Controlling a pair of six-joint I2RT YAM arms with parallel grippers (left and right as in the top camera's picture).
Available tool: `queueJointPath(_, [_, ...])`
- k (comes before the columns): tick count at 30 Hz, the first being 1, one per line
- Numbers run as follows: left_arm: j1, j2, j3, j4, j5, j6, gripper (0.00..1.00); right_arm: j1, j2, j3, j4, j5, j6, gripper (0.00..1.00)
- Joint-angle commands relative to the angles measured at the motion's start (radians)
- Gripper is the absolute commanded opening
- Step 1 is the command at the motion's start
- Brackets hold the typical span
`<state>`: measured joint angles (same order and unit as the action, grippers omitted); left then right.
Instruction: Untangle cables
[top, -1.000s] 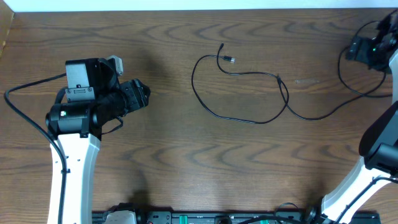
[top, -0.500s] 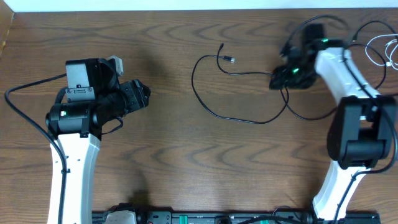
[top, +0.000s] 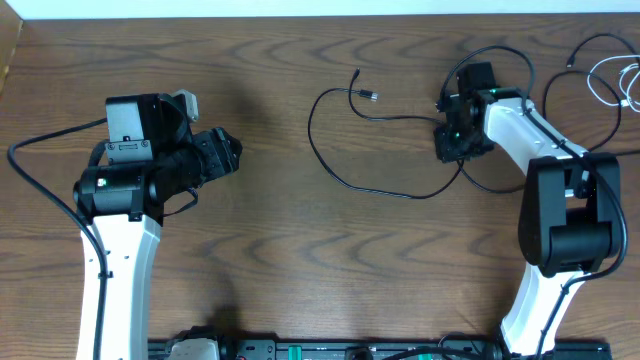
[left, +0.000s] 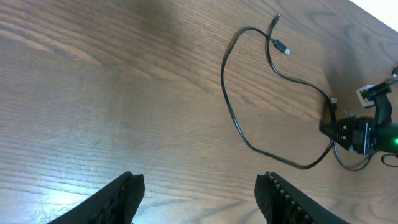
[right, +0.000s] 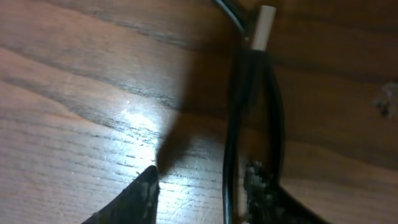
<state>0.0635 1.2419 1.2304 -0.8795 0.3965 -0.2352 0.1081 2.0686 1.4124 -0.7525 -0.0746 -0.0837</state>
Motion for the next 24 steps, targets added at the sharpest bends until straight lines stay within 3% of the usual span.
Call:
queueJointPath(1, [-0.002, -0.001, 0.019, -0.002, 0.014, 0.01, 0.63, 0.005, -0.014, -0.054, 0.032, -0.037, 0.001, 0.25])
queueJointPath(4, [-0.002, -0.001, 0.019, -0.002, 0.014, 0.01, 0.63, 0.003, -0.014, -0.062, 0.048, -0.032, 0.03, 0.01])
queueJointPath(10, [-0.002, -0.001, 0.019, -0.002, 0.014, 0.01, 0.63, -0.057, -0.029, 0.031, 0.007, -0.03, 0.159, 0.01])
queueJointPath(17, [-0.002, -0.001, 0.019, -0.002, 0.012, 0.01, 0.63, -0.239, -0.147, 0.256, -0.163, -0.033, 0.166, 0.01])
queueJointPath(24, [-0.002, -0.001, 0.019, 0.001, 0.01, 0.01, 0.63, -0.488, -0.217, 0.333, -0.079, 0.055, 0.165, 0.01])
